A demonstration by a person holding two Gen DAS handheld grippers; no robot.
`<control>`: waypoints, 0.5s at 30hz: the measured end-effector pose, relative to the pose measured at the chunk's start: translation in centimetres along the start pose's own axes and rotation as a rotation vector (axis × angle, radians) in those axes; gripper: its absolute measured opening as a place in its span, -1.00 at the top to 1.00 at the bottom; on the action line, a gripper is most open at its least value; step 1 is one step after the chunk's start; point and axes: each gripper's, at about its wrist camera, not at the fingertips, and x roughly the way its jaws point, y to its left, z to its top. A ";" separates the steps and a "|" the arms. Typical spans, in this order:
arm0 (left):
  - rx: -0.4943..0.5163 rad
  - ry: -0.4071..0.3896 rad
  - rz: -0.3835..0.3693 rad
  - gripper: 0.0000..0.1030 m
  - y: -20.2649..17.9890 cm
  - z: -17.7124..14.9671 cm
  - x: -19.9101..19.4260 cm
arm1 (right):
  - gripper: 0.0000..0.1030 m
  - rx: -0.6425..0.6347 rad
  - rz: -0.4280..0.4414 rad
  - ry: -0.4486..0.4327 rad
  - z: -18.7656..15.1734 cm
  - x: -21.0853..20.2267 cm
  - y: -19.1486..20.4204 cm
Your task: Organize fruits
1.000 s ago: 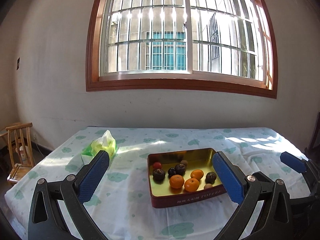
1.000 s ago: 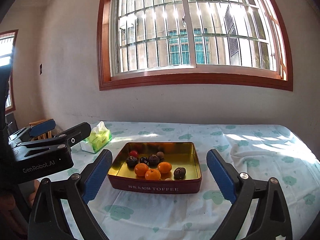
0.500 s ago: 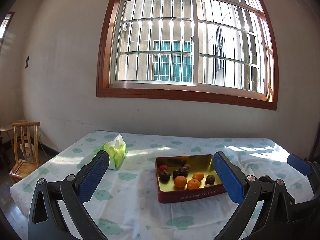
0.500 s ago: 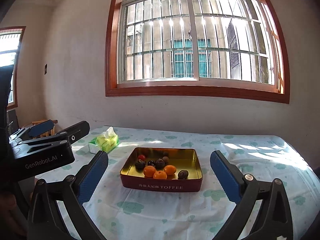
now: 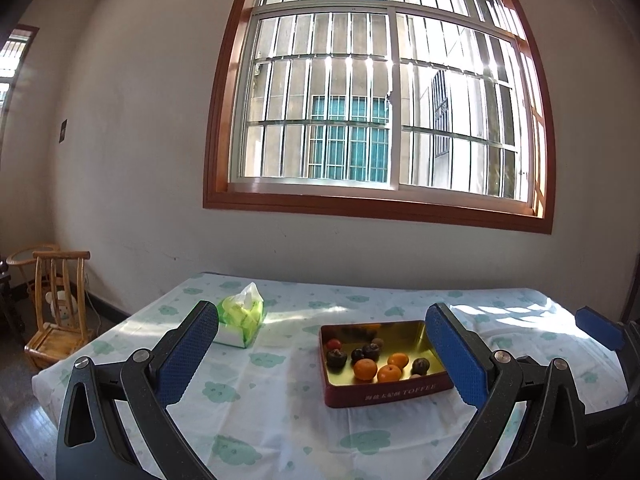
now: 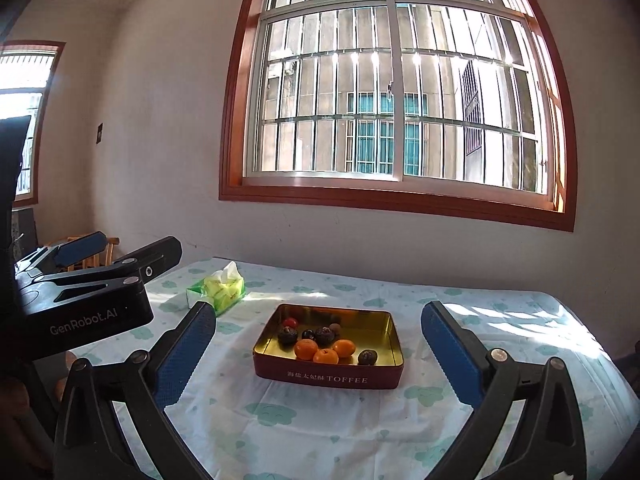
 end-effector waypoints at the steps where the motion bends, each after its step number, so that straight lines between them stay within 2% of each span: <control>1: 0.000 0.000 0.000 -0.99 0.0 0.0 0.0 | -0.99 0.000 0.001 0.000 0.0 0.0 0.0; 15: 0.016 0.010 -0.001 -0.99 -0.2 -0.2 -0.2 | -0.99 0.020 0.008 0.020 -0.5 0.2 -0.1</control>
